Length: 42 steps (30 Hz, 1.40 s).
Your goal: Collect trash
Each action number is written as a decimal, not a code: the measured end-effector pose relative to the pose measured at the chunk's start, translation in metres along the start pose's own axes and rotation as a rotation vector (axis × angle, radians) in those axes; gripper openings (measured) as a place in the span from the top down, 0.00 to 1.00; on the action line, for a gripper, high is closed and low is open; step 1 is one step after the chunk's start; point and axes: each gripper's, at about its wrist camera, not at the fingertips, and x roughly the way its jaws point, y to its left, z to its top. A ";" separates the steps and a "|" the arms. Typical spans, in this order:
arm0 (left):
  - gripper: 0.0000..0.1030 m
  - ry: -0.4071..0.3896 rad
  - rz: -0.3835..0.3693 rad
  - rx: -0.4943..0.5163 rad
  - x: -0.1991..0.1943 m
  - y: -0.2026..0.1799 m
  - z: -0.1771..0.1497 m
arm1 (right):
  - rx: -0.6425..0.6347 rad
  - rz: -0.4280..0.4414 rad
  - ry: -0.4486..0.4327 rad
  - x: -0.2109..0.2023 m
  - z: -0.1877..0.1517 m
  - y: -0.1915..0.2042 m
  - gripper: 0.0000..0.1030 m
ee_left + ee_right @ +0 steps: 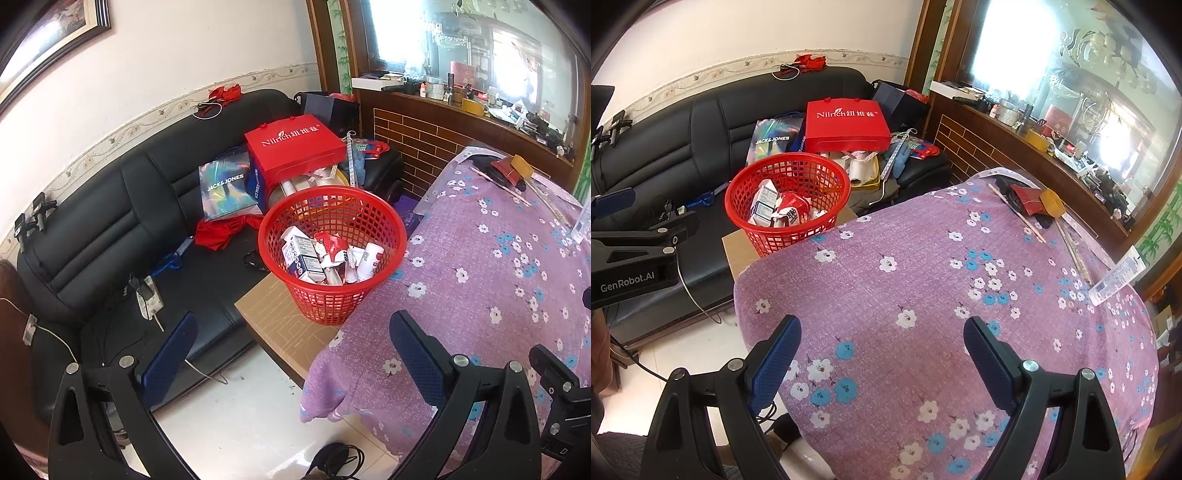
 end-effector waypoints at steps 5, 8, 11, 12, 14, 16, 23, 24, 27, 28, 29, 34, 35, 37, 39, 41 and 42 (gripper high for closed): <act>0.00 0.002 0.002 -0.004 0.000 0.001 0.001 | 0.002 0.001 0.003 0.002 -0.001 -0.001 0.10; 0.00 0.006 0.005 -0.001 0.002 0.000 0.002 | -0.001 -0.001 0.004 0.002 0.001 0.000 0.10; 0.00 0.006 0.006 -0.001 0.004 0.000 0.003 | -0.001 -0.001 0.005 0.004 0.001 0.000 0.10; 0.00 0.006 0.007 -0.001 0.004 0.000 0.003 | -0.001 -0.001 0.006 0.004 0.001 0.000 0.10; 0.00 0.006 0.006 -0.001 0.004 0.000 0.003 | -0.002 0.000 0.007 0.005 0.002 0.000 0.10; 0.00 0.006 0.007 -0.003 0.004 0.000 0.003 | -0.003 -0.002 0.007 0.005 0.001 0.000 0.10; 0.00 0.007 0.005 0.000 0.005 -0.001 0.003 | 0.002 -0.008 0.011 0.009 0.001 -0.002 0.10; 0.00 0.009 0.004 0.002 0.006 -0.002 0.004 | 0.004 -0.010 0.012 0.009 0.000 -0.003 0.10; 0.00 0.012 -0.007 0.010 0.010 -0.008 0.004 | 0.006 -0.018 0.014 0.010 -0.001 -0.006 0.10; 0.00 0.011 -0.012 0.018 0.011 -0.012 0.005 | 0.009 -0.022 0.017 0.010 -0.002 -0.008 0.10; 0.00 0.012 -0.016 0.025 0.012 -0.016 0.005 | 0.017 -0.028 0.021 0.010 -0.004 -0.011 0.10; 0.00 0.034 -0.081 0.122 0.023 -0.055 0.006 | 0.166 -0.029 0.087 0.020 -0.025 -0.048 0.07; 0.00 0.047 -0.122 0.162 0.026 -0.070 0.005 | 0.203 -0.051 0.107 0.023 -0.033 -0.060 0.07; 0.00 0.065 -0.191 0.233 0.028 -0.100 0.000 | 0.302 -0.112 0.152 0.027 -0.056 -0.091 0.07; 0.00 0.105 -0.310 0.325 0.031 -0.145 -0.009 | 0.416 -0.194 0.184 0.025 -0.088 -0.128 0.07; 0.00 0.135 -0.409 0.388 0.032 -0.185 -0.020 | 0.508 -0.284 0.215 0.021 -0.120 -0.160 0.07; 0.00 0.158 -0.469 0.431 0.032 -0.210 -0.026 | 0.540 -0.318 0.227 0.019 -0.132 -0.173 0.07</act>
